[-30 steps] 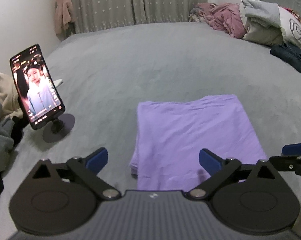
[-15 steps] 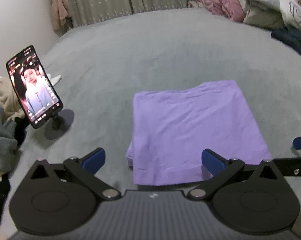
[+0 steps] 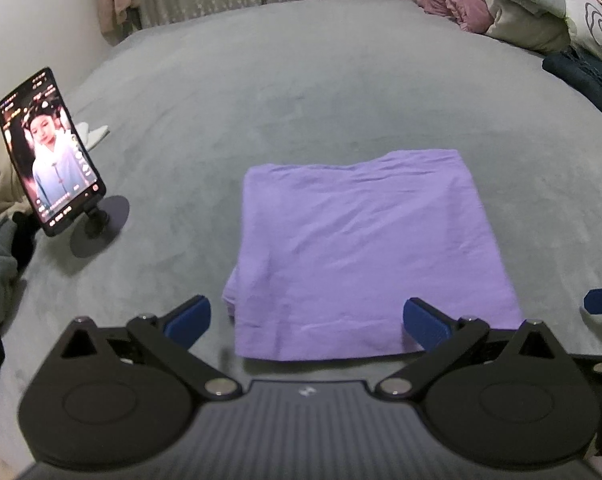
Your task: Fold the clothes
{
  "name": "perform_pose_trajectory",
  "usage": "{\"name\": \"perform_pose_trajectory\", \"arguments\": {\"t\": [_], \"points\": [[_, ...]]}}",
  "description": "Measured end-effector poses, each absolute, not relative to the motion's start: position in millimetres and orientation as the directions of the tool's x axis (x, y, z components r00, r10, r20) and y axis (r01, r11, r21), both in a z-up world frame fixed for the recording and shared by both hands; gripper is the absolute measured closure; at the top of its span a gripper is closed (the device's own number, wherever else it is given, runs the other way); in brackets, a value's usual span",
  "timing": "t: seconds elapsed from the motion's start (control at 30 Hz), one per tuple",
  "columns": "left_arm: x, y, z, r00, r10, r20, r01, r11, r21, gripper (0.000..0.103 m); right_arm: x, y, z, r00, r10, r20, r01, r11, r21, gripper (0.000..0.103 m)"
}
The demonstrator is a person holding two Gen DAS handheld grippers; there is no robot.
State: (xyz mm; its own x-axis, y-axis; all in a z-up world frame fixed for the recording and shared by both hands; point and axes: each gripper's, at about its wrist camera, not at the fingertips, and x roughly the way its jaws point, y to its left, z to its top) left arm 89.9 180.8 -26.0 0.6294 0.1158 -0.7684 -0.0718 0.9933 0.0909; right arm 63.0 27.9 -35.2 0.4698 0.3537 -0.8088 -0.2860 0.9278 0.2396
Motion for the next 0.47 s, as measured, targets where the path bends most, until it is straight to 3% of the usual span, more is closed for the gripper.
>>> {"name": "perform_pose_trajectory", "arguments": {"t": [0.47], "points": [[93.9,179.7,-31.2,0.611,0.116,-0.783,-0.062,0.993,0.099,0.000,63.6,27.8,-45.2,0.452,0.351,-0.820,-0.292,0.927,0.235,0.001]]}}
